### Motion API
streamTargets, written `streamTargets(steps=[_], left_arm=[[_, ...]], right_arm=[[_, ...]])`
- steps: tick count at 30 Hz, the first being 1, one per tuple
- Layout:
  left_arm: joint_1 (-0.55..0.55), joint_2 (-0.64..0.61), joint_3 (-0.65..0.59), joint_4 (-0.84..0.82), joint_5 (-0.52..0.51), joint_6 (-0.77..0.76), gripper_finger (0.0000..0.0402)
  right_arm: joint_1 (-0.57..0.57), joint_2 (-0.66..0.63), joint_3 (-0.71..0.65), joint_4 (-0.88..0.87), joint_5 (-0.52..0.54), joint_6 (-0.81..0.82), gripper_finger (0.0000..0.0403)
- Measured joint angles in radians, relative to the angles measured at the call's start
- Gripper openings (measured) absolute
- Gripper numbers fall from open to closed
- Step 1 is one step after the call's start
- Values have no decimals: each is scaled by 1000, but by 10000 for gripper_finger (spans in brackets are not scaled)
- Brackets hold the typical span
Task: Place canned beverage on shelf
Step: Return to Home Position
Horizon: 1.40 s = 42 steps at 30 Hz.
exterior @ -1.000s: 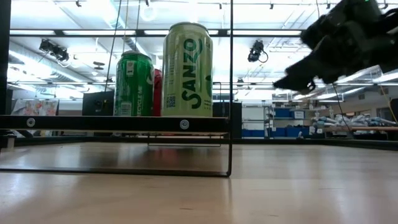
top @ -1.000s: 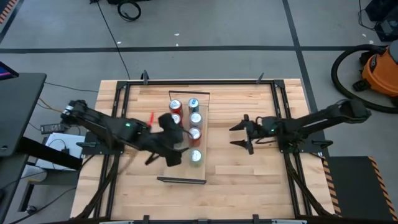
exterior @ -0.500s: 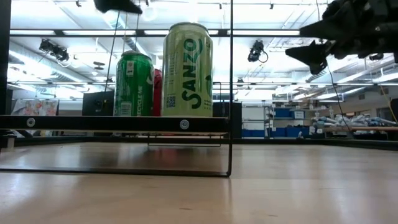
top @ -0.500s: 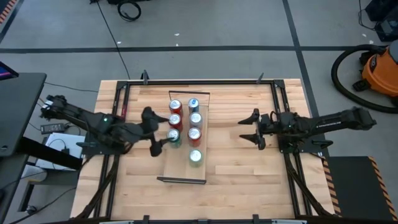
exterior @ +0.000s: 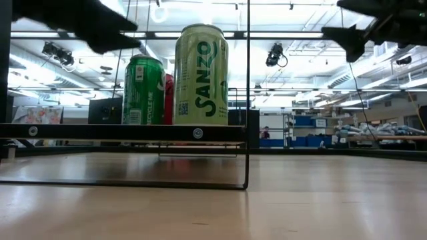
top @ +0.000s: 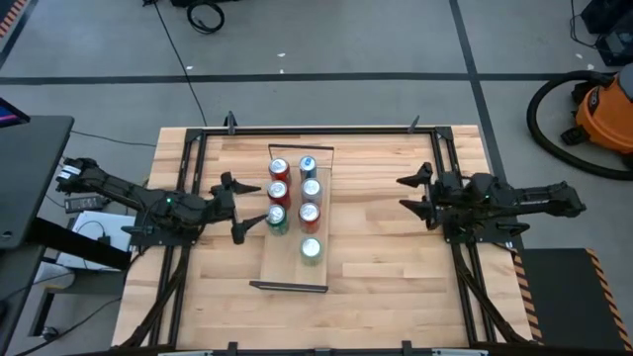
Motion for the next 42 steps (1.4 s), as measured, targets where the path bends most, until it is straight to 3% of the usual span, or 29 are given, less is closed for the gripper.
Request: streamTargets(steps=[10,15,24,42], left_arm=[[-34,-206,-181,44,50,13,386],[-78,-343,-235,40,56,53,386],[-132,-546,-378,63,56,49,386],[-155,-579,-378,53,51,-62,386]], right_arm=[[0,-219,0,-124,71,26,318],[1,-207,5,-146,21,105,318],[2,-205,5,-156,24,195,318],[2,-204,4,-169,67,212,318]])
